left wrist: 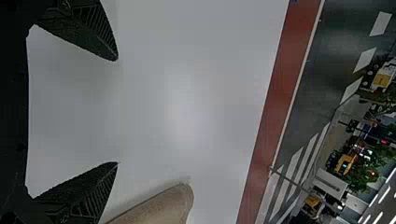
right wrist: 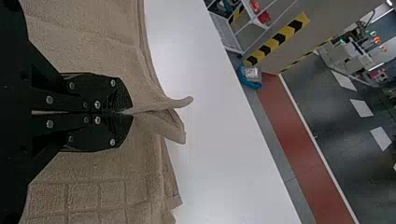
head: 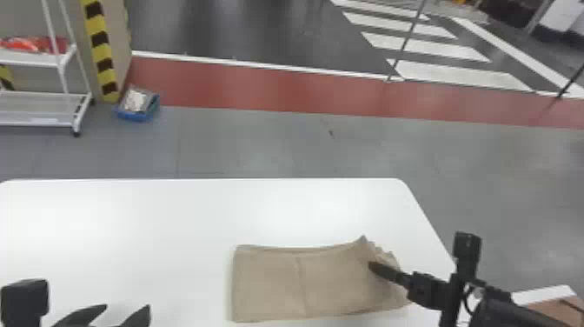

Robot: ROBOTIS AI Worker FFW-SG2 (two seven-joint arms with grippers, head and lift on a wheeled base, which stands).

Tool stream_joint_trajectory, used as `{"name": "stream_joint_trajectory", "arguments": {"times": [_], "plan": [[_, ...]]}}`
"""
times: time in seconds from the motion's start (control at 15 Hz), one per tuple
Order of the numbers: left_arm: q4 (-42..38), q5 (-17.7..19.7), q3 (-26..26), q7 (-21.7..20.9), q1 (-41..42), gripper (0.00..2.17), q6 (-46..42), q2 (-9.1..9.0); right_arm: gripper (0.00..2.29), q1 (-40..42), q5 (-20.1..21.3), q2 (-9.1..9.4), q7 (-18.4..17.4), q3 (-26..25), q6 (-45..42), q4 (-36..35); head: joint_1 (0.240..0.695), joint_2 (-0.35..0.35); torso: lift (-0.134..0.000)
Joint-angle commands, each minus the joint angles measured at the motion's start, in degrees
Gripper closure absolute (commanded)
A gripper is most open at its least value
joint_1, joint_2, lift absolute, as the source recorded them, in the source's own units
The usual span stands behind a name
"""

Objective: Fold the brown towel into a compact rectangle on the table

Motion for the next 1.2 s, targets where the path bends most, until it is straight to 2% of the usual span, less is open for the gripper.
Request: {"name": "stream_joint_trajectory", "arguments": {"times": [0.0,0.07,0.33,0.47,0.53,0.6,0.67,0.73,0.87,1.0,1.13], "plan": [[0.1,0.0,-0.3,0.0,-0.1,0.08,0.0,0.02,1.48,-2.4,2.9,-1.19,-1.4,0.3,-4.6,7.6,0.695,-0.300,0.000],[0.1,0.0,-0.5,0.0,-0.1,0.08,0.0,0.02,1.48,-3.1,3.1,-2.16,-2.0,1.1,-4.8,9.9,0.695,-0.307,0.000],[0.1,0.1,-0.2,0.1,0.1,0.08,0.0,0.02,1.48,-3.4,3.8,-1.98,-2.1,2.9,-6.0,10.4,0.695,-0.311,0.000],[0.1,0.1,-0.3,0.1,0.1,0.08,0.0,0.02,1.48,-0.4,0.6,-0.84,-0.4,0.9,-2.8,2.8,0.695,-0.302,0.000],[0.1,0.1,-0.3,0.1,0.2,0.08,0.0,0.02,1.48,1.0,-2.6,-0.75,0.8,-2.5,-0.2,-1.4,0.695,-0.299,0.000],[0.1,0.1,-0.3,0.1,0.3,0.08,0.0,0.02,1.48,1.2,-3.6,-0.84,1.3,-5.0,0.7,-2.5,0.695,-0.300,0.000],[0.1,0.1,-0.2,0.1,0.3,0.08,0.0,0.02,1.48,0.8,-2.9,-1.63,1.3,-5.9,0.3,-1.8,0.695,-0.306,0.000],[0.2,0.1,-0.2,0.1,0.3,0.08,0.0,0.02,1.48,-0.5,-1.3,-2.42,1.3,-5.7,-1.1,1.9,0.695,-0.338,0.000],[0.3,0.1,-0.8,0.1,0.4,0.08,0.0,0.02,1.48,-2.4,0.2,-4.09,-0.4,-4.2,-6.0,9.4,0.695,-0.350,0.000],[0.3,0.1,-0.8,0.1,0.8,0.09,0.0,0.02,1.48,-4.2,2.2,-4.62,-0.9,-2.1,-8.8,13.9,0.695,-0.350,0.000],[0.1,0.1,-0.6,0.1,1.2,0.09,-0.2,0.02,1.48,-4.2,2.5,-4.71,-1.2,-0.3,-9.0,14.3,0.695,-0.350,0.000]]}}
